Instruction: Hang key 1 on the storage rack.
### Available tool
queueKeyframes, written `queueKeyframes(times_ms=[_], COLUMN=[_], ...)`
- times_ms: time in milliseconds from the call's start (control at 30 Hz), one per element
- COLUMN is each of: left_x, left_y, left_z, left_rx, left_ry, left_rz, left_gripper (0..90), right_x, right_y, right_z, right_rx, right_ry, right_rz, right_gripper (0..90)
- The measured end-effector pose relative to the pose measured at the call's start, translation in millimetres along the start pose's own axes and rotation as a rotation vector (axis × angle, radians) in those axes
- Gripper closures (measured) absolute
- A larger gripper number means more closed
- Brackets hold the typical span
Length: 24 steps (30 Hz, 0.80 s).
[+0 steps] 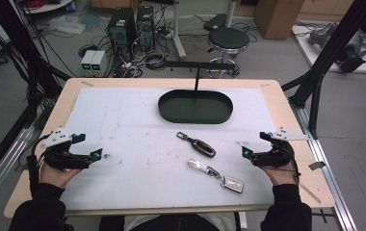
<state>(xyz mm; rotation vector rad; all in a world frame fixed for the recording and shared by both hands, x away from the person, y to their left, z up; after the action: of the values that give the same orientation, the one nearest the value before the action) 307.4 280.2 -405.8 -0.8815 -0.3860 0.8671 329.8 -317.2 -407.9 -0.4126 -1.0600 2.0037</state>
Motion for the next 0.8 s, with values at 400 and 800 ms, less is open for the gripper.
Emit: queueKeyframes(times_ms=[400, 800], left_x=[-3.2, -2.1], left_y=[-0.5, 1.0], left_z=[-4.7, -5.7], left_rx=[0.013, 0.02], left_ry=[-0.005, -0.006], left_rz=[-0.014, -0.011], left_gripper=[10.6, 10.6], right_x=[-2.0, 5.0], right_y=[2.8, -0.9], right_z=[0.4, -9.1], right_rx=[0.003, 0.045], right_ry=[-0.003, -0.01], right_rz=[-0.01, 0.009], right_gripper=[1.1, 1.1])
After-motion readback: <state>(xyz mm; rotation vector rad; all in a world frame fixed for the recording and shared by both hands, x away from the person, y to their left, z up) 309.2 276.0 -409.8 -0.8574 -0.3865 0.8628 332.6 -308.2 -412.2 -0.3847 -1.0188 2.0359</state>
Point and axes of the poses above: each handheld gripper's, and its own axes: z roughly backward along the jaws, y roughly out of its underside, x roughly to its left, the point moved 2 cm from there along -z, roughly forward along the jaws, and after that the axes turned 10 degrees about x, right-handed, at the moved point
